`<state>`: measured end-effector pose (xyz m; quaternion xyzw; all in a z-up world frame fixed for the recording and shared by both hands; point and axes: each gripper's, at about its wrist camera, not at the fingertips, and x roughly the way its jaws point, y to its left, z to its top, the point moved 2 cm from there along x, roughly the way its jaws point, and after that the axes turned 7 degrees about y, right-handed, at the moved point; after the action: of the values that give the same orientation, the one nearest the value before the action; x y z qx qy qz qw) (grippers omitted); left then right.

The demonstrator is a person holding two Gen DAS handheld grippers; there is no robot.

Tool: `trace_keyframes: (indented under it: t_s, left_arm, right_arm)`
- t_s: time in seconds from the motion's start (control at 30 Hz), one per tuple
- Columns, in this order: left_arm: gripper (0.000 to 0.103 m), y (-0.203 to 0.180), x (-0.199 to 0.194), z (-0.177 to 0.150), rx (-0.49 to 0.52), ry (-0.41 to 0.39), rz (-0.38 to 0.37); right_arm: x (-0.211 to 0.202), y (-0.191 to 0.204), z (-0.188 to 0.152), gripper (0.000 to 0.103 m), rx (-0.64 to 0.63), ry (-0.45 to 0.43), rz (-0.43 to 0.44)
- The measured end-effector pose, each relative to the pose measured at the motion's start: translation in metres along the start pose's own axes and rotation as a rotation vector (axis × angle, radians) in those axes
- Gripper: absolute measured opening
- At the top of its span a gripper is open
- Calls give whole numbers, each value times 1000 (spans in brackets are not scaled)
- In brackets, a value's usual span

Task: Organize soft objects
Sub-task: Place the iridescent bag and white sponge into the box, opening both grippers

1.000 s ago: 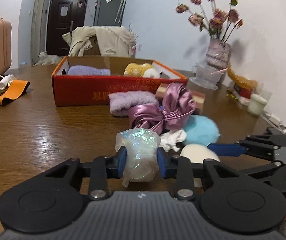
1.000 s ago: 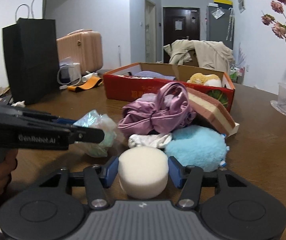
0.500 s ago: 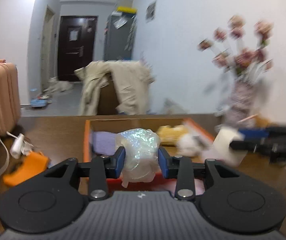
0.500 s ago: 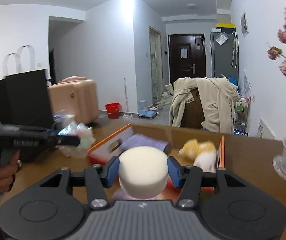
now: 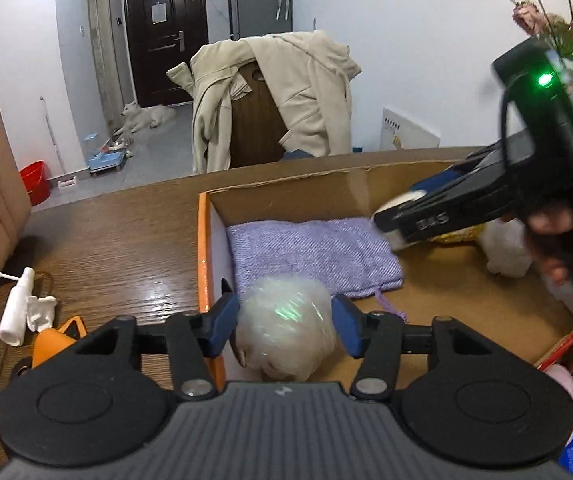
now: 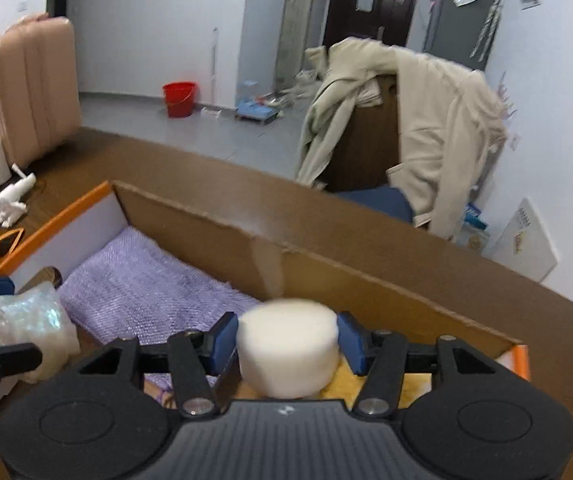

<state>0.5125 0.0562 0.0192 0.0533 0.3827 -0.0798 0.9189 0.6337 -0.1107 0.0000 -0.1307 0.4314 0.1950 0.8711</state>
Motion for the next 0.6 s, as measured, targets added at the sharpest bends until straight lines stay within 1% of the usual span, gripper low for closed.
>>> trace_keyframes:
  t_s: [0.03,0.07,0.13,0.2,0.27,0.37,0.47,0.6]
  left_arm:
    - [61,0,-2,0,-3,-5,-11]
    - [62,0,-4,1,-8,-12,-11]
    - [63,-1,-11,3,-10,-30,-9]
    - [63,1,-23,6,-19,-52,-5]
    - [64,3,-40,8,-23,-77,3]
    - [64,7,-76,12,-30,-125,21]
    - [68,6,-119,13,-29,-179,34]
    - [71,-1,-180,5,-26,-242,23]
  right_arm:
    - [1,-2,1,62,19,-6,22]
    - [0,-5,2,70,44,-12,53]
    - [-6,-13,1,71,91,-19,91]
    - [-21,-18,-2,72,122,-25,83]
    - [-42,-26,-3,72,131,-52,86]
    - [-91,-34,-6,72,131,-119,66]
    - [-144,-37,-12,71,126,-183,43]
    - [-223,-33,-35,71,97,-270,24]
